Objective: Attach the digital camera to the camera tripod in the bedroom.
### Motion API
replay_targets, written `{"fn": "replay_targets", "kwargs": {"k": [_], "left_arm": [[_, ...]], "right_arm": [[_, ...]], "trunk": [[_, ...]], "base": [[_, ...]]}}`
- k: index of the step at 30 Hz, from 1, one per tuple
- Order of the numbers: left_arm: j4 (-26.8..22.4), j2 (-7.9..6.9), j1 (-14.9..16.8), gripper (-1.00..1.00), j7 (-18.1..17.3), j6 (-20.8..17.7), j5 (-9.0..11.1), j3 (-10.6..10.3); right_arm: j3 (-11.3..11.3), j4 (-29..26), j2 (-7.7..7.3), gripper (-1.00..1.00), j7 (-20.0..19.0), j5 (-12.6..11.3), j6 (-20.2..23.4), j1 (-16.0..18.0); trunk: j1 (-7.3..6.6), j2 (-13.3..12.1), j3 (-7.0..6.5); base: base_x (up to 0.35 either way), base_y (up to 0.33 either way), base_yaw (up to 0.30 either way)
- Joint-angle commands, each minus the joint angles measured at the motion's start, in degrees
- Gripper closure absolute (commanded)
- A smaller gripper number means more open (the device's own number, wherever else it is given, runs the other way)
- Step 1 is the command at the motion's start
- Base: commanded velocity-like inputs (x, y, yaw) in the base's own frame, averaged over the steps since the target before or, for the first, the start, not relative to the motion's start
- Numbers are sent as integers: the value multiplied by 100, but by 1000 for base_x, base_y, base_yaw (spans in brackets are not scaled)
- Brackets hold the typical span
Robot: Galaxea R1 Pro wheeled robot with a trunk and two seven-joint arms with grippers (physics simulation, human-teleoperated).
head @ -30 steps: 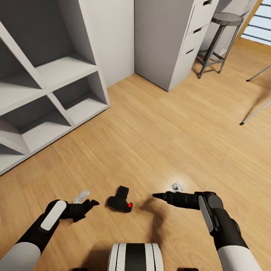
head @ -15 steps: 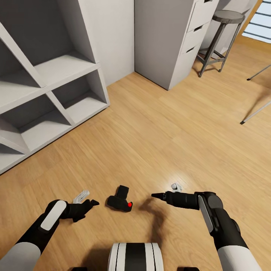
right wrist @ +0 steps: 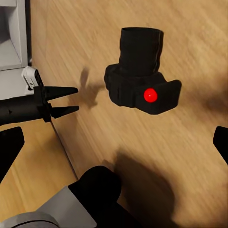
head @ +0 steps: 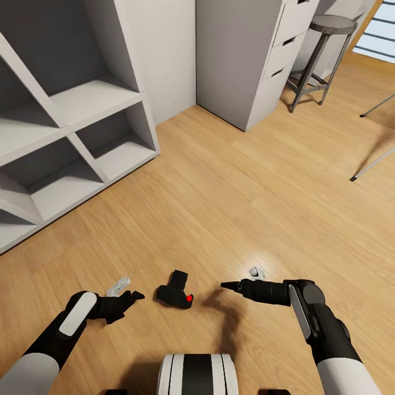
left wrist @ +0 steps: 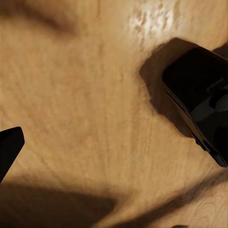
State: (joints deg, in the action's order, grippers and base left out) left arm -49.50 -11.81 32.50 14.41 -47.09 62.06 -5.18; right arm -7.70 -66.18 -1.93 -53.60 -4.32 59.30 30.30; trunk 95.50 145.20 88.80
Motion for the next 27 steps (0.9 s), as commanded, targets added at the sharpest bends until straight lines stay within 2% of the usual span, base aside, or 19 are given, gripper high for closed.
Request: {"fn": "replay_targets", "kwargs": {"k": [1,7,27], "left_arm": [[-7,-6,2,-100,53,-2,60,-18],[-13,-5,2,-100,53,-2,60,-18],[-9,-7,2,-100,53,-2,60,-18]], "right_arm": [[-4,-1,0,-100,16,-43,46,2],[-4,2,0,-100,16,-43,46,2],[-4,9,0,-100,16,-43,46,2]], "trunk": [[-1,1,3],[-1,1,3],[51,28,446]], "base": [[0,0,0],[0,0,0],[0,0,0]]}}
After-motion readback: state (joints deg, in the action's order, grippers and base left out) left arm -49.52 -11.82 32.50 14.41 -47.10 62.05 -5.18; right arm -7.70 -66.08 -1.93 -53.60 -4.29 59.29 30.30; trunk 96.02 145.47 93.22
